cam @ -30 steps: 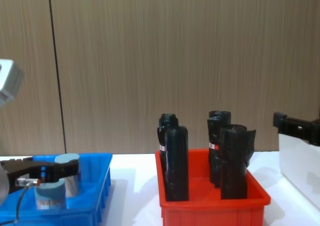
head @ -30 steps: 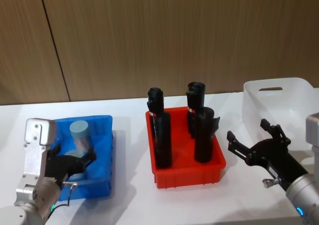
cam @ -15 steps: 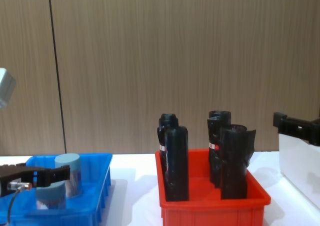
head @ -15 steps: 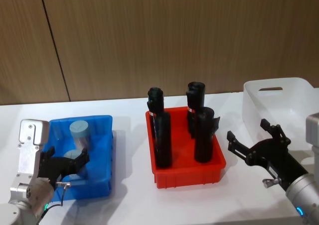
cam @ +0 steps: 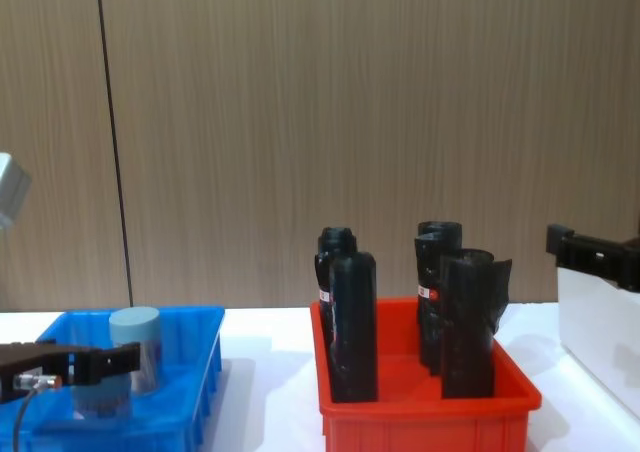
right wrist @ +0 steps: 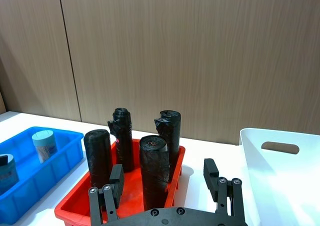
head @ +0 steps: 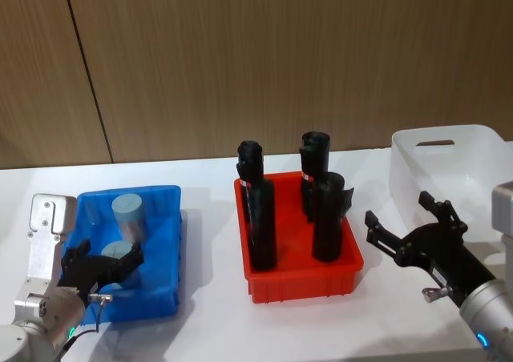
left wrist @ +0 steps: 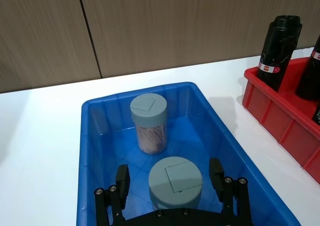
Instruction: Pick the cotton swabs from the blue box and place them into the white box.
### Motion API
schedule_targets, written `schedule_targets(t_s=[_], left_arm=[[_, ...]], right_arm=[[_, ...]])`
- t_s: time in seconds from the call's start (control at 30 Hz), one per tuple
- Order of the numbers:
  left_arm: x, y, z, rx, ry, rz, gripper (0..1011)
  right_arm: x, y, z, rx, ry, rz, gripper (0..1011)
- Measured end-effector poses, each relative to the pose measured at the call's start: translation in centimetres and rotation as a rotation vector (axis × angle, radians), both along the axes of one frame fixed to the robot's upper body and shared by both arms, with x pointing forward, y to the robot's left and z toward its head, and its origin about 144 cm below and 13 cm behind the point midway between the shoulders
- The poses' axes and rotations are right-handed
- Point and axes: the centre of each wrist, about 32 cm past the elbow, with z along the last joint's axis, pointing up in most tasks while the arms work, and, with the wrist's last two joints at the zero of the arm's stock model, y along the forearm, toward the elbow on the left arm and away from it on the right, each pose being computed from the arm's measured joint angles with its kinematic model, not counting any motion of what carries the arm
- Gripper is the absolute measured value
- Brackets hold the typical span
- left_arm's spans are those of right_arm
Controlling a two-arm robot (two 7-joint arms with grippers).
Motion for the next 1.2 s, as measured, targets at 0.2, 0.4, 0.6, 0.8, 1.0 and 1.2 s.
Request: schedule_targets(t_s=[0.2,0.4,0.6,0.8,1.0,1.2], left_arm=[[0.4,0.2,-0.3,-0.003,0.008,-0.023,1004],[0.7,0.3,-0.5,-0.002,0.011,-0.045,1004],[1.0,0.4,-0.6,0.000,0.015,-0.056,1004],[1.2,0.5,-0.6,0.004,0.022,-0.063,1003],[1.3,0.5,-0.6,0.010,0.030,-0.063,872],[1.2,0.5,-0.5,0.022,0.039,-0.051,707]], right_arm=[[0.0,0.0,0.0,0.000,0.000,0.000,1002],[0.0,0.0,0.0,0.000,0.000,0.000,1002],[0.0,0.0,0.0,0.000,0.000,0.000,1002],[0.0,0.0,0.0,0.000,0.000,0.000,1002],[0.0,0.0,0.0,0.000,0.000,0.000,1002],[0.0,0.0,0.0,0.000,0.000,0.000,1002]])
